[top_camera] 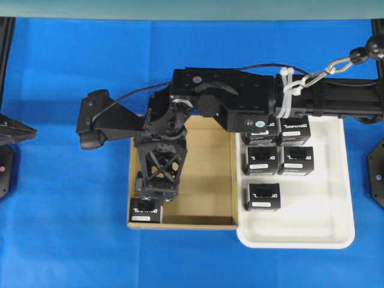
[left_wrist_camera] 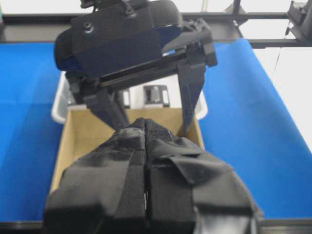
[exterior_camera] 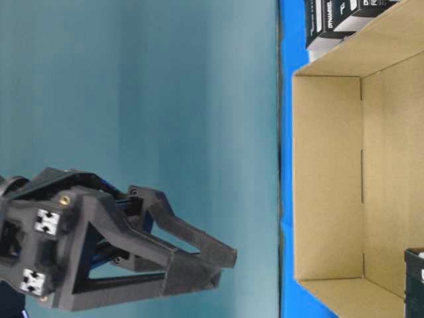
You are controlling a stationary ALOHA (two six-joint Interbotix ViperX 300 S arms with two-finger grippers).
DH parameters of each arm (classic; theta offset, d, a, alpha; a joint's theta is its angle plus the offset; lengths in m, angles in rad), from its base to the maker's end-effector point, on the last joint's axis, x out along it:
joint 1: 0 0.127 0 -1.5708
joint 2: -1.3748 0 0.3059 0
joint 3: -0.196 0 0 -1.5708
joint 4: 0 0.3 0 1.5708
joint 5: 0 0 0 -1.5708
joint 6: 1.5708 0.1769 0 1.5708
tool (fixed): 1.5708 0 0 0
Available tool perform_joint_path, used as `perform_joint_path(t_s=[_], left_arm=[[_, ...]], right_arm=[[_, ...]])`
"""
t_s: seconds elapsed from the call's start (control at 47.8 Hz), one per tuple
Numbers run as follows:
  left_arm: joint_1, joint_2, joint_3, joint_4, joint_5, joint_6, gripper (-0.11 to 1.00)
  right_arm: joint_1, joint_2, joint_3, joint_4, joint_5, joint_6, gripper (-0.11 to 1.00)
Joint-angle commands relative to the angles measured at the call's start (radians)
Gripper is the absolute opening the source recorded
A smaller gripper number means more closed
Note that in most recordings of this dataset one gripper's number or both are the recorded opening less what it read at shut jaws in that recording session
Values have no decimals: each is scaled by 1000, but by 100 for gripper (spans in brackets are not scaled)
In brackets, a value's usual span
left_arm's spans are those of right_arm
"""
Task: Pick the box from inside the cardboard box.
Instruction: 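Swing the right arm over the cardboard box toward the black box, then lower the open right gripper around the black box in the corner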
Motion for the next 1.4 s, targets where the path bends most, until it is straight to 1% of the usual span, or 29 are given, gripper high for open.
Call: perform_joint_path(t_s=[0.0,0.063,0.126,0.188,0.23,0.335,0.398,0.565,0.691,0.858,1.151,1.381], left_arm=[[0,12,-28,3,-8,-2,-7],[0,12,-29,3,-9,-2,-7],[-2,12,-29,3,-9,-2,-7],[0,12,-29,3,-9,-2,-7],[0,12,-29,3,-9,-2,-7],[0,14,-29,3,-9,-2,-7],[0,14,-29,3,-9,-2,-7],[0,14,-26,3,-9,-2,-7],[-2,15,-26,3,-9,-2,-7],[0,15,-26,3,-9,-2,-7],[0,17,-25,3,-9,-2,-7],[0,20,-25,3,-9,-2,-7]], right_arm=[[-5,2,12,12,-14,9,99],[-14,3,25,28,-9,23,98],[-21,6,44,57,-14,29,99],[-28,9,67,101,-20,14,99],[-31,12,81,118,-28,0,99],[-31,26,106,147,-49,-25,99],[-29,38,117,155,-71,-29,99],[-25,83,121,155,-129,-32,99],[-15,110,123,156,-144,-34,99],[0,146,123,155,-167,-52,99],[14,158,123,160,-173,-55,99],[9,173,124,152,-193,-54,99]])
